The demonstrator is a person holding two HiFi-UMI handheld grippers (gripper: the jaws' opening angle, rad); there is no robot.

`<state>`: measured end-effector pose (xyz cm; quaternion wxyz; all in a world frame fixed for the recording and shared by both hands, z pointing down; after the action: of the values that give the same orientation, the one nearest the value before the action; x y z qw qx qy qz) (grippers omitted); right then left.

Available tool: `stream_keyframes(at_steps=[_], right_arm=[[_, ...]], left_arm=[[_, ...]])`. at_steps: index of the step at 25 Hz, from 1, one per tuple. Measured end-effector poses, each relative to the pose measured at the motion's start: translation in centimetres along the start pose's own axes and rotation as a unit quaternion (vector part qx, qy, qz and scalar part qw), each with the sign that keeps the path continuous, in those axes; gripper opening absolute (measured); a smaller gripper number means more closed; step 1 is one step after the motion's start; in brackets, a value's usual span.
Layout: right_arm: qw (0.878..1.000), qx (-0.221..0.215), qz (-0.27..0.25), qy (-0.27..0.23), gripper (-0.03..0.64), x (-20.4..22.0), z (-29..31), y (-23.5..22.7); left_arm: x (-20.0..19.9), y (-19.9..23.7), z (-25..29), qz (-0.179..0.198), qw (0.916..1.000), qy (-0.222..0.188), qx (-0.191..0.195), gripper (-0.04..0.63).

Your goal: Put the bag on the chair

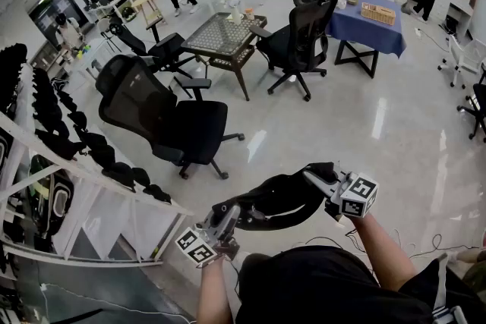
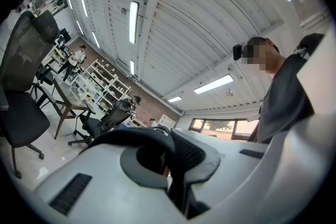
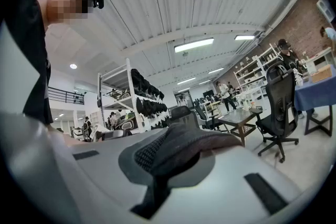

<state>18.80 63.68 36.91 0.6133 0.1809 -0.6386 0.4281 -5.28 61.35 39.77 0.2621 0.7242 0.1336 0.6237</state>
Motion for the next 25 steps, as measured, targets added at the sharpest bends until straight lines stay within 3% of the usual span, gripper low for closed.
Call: stream_keyframes(at_steps=[3, 13, 25], right_arm=[[1.0, 0.003, -0.004, 0.004, 0.008, 1.5, -0.8, -1.2], [1.0, -0.004, -0.013, 0.009, 0.008, 0.2, -1.3, -1.7], [1.0, 0.01, 0.008, 0.019, 0.008, -0.2, -0.5, -5.7]], left_arm=[[0.2, -0.3, 0.7, 0.004, 1.0, 0.004, 0.001, 0.028], [-0.3, -1.7, 2.5, 0.01, 0.9999, 0.011, -0.007, 0.028], [-1.1, 2.0, 6.4, -0.019, 0.9997, 0.014, 0.003, 0.028]])
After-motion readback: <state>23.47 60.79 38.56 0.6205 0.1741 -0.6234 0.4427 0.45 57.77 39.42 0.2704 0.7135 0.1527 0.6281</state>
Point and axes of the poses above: the fingertips, and each gripper's own axes: z forward along the fingers, y to its left, x out of its underside, the point moved 3 cm from there along -z, backward along the fingers, and after that the axes turned 6 degrees about y, right-handed, at the moved point
